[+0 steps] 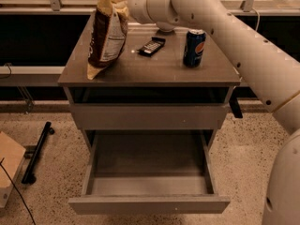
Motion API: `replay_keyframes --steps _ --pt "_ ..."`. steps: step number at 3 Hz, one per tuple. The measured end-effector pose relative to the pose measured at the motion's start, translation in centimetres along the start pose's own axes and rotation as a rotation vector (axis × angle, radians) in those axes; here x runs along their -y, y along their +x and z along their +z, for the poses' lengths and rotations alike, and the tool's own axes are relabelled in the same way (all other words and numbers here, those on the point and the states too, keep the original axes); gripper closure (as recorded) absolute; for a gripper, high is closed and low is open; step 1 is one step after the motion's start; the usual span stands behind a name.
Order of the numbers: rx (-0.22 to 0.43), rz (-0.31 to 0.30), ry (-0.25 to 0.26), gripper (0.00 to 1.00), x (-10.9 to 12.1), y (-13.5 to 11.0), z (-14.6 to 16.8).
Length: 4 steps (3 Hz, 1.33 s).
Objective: Pick brown chip bag from middle drawer and place on counter
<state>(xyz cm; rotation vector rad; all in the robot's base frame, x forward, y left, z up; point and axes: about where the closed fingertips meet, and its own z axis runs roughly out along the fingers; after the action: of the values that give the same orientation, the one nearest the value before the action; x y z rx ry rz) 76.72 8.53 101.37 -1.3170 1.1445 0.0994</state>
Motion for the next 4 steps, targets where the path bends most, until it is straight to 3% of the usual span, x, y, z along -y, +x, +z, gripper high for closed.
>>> replay_keyframes --steps 4 --pt "0.009 0.001 -0.013 0.00 -0.66 -0.37 0.79"
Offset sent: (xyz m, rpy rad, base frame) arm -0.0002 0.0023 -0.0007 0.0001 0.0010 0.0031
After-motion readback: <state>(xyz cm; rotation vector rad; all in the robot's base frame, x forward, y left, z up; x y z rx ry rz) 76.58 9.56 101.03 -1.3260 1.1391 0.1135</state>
